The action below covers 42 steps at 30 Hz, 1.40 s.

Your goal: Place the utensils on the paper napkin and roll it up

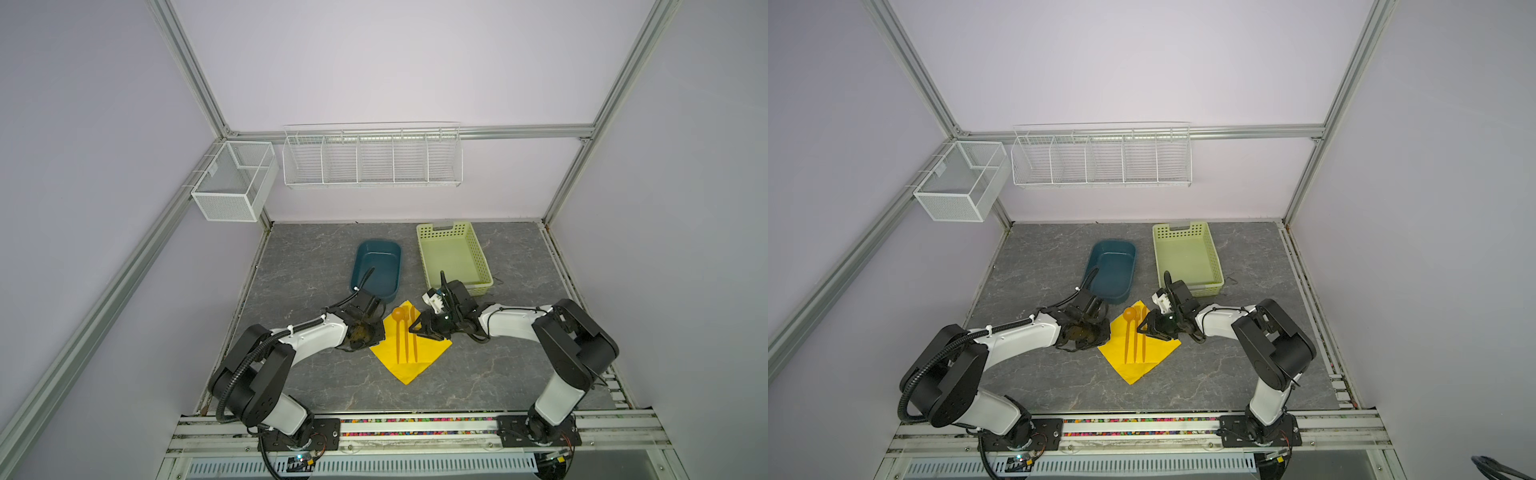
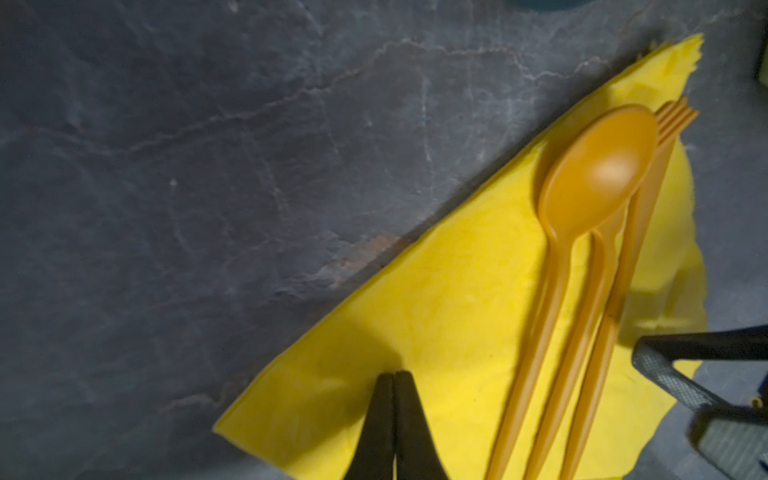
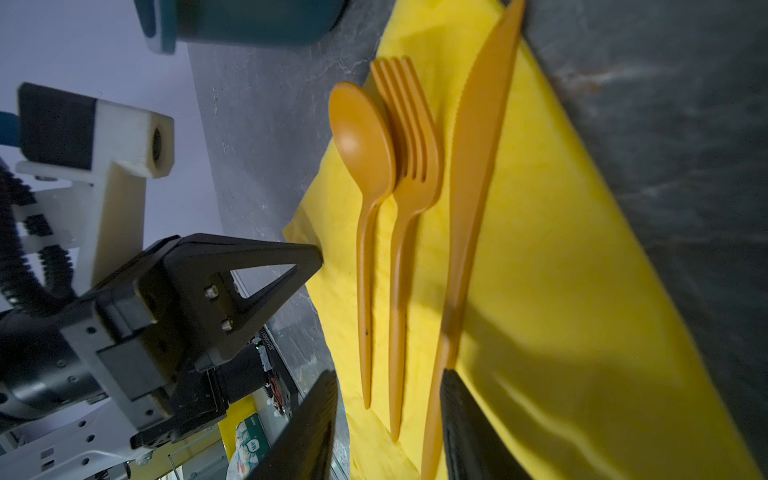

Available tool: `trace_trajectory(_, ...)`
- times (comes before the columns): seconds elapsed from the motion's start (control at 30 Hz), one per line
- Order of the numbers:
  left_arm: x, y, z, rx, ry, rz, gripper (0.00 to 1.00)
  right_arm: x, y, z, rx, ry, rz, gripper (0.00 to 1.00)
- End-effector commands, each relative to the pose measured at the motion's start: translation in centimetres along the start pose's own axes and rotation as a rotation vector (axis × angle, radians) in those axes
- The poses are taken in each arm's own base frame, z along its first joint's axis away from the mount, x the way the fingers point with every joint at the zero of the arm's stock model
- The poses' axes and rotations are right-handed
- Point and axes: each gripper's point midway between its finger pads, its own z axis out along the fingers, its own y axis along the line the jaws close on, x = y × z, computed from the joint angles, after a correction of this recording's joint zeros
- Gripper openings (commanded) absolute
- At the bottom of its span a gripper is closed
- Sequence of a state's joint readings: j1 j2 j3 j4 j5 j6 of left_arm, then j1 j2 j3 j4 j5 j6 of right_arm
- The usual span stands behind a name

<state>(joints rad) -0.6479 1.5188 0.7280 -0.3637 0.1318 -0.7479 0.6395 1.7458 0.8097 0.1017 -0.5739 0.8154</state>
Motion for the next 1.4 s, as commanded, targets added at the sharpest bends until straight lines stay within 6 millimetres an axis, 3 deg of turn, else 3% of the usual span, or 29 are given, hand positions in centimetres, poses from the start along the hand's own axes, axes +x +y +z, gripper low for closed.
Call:
trace_trajectory(0.0, 0.8, 1.3, 0.5, -0.034, 0.022, -0.019, 0.0, 0.0, 0.1, 0.4, 0.001, 0.014, 0.01, 0.45)
trace_trajectory(0.93, 0.8, 1.4, 0.1, -0.04, 0.014, -0.021, 0.0, 0.5, -0.1, 1.6, -0.029, 0.051, 0.04, 0.37)
trace_trajectory(1.37, 0.9, 1.6, 0.0, -0.046, 0.015, -0.019, 0.0, -0.3, -0.1, 0.8, 0.018, 0.004, 0.007, 0.38)
